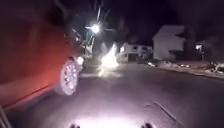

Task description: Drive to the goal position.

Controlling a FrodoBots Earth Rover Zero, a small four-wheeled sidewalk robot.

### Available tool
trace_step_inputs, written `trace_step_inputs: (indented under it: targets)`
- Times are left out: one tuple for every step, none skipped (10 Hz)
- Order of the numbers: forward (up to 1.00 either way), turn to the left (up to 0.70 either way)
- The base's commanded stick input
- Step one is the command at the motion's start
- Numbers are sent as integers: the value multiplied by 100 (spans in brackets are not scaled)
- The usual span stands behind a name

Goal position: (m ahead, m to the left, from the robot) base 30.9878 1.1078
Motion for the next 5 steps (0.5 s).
trace_step_inputs:
  targets:
    - [85,0]
    - [85,0]
    - [85,0]
    - [85,0]
    - [85,0]
